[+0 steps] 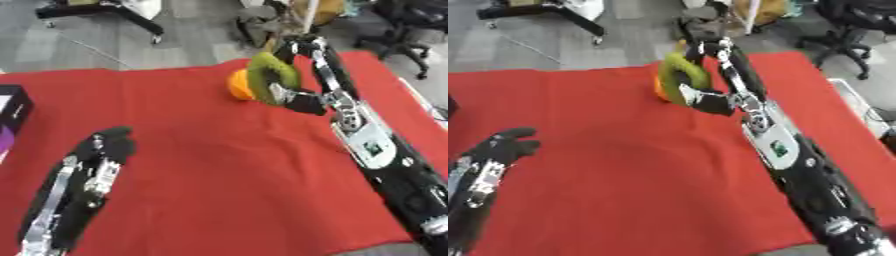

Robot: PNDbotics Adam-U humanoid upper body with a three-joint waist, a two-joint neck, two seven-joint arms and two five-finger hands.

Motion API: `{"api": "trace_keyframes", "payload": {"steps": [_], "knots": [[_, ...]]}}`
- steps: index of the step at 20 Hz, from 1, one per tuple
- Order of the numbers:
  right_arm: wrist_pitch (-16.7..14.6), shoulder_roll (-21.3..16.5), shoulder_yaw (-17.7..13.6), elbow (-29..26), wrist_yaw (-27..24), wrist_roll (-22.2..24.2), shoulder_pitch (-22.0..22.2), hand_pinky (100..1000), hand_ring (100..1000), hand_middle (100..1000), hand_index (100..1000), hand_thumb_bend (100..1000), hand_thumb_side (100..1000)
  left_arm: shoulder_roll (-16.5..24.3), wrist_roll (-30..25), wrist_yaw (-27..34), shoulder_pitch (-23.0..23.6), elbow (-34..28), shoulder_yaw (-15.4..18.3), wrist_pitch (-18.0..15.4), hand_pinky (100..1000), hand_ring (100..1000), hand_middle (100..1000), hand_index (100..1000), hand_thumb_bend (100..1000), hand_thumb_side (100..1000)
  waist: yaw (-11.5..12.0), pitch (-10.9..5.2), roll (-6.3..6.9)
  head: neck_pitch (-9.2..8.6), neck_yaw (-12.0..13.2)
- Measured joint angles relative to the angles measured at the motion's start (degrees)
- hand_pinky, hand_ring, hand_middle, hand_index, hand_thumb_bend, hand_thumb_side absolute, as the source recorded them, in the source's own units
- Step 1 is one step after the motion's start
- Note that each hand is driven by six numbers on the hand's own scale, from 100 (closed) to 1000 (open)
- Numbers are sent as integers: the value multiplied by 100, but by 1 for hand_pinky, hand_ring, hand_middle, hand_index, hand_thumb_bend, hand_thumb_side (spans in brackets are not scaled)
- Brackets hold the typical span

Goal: Pick up the objects with one hand, pass them to the other hand, and then place them into the box on the other side of the table.

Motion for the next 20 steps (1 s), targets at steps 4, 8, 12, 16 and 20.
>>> {"api": "trace_keyframes", "payload": {"steps": [4,8,12,16,20], "knots": [[248,185,321,-642,-728,607,-60,868,600,264,423,100,100,42,-425,-310,-336,0,-203,90,976,893,914,660,460,622,11,0,-31,37,71],[417,285,501,-862,-1175,1054,-61,883,600,261,421,100,102,39,-619,-611,-522,0,-323,159,986,912,939,668,468,604,2,2,-73,85,72],[541,369,629,-898,-1479,1368,-61,889,600,258,420,100,107,8,-575,-685,-601,0,-408,170,988,917,950,672,474,609,-8,6,-89,115,52],[604,410,685,-949,-1627,1562,-49,890,601,258,421,100,111,-47,-415,-555,-624,0,-455,164,993,918,956,672,477,635,-34,16,-88,131,1],[623,432,705,-956,-1660,1645,-42,892,601,258,422,100,113,-68,-16,-243,-521,0,-454,259,991,906,947,667,471,653,-52,22,-86,131,-8]]}}
